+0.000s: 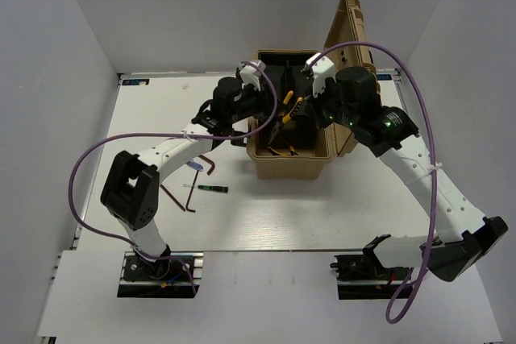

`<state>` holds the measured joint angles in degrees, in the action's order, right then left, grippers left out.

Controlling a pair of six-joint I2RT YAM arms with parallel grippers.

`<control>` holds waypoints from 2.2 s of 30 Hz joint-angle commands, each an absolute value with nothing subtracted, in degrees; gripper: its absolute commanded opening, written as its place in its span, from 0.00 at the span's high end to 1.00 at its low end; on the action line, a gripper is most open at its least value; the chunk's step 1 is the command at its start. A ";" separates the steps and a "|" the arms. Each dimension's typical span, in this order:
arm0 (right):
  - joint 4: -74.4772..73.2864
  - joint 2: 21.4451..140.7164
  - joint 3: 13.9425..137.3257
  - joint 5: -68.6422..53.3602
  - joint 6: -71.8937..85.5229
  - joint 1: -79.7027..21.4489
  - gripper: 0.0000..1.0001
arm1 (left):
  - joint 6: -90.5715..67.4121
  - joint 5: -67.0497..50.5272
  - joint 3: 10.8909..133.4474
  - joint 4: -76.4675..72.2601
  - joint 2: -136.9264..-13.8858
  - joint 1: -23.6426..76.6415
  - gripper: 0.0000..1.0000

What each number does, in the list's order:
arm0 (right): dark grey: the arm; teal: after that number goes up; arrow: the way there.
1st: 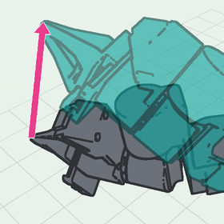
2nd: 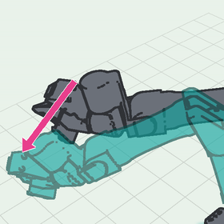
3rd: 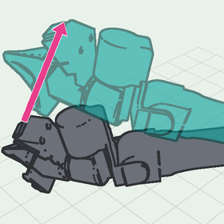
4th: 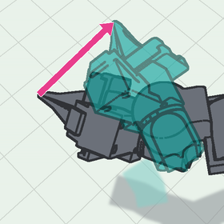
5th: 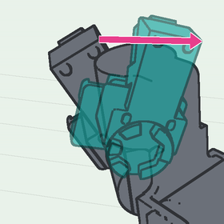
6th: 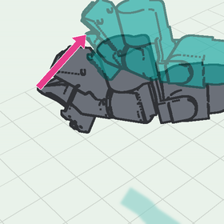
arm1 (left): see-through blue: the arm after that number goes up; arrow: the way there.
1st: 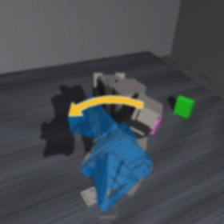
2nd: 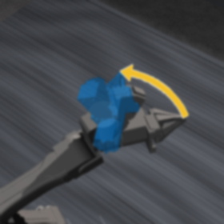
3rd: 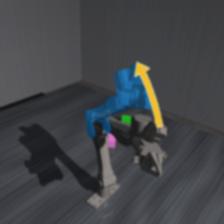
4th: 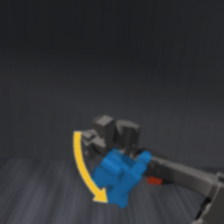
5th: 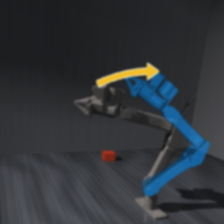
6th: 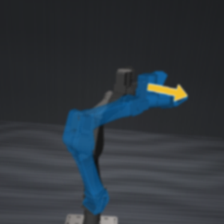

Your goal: Sort the tools into containers

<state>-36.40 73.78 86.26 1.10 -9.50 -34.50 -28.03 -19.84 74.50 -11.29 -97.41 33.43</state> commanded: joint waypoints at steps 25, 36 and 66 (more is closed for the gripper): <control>-36.83 77.05 84.37 -26.01 -12.48 -33.75 1.00 | -19.85 14.91 63.67 16.21 -72.00 35.07 0.88; -42.89 98.49 105.72 -16.01 -11.35 -45.69 0.93 | -46.13 18.98 35.95 23.20 -60.37 24.45 0.28; -40.34 104.86 105.91 -12.39 -8.79 -48.34 0.87 | -49.57 15.56 50.10 21.01 -89.11 12.83 0.48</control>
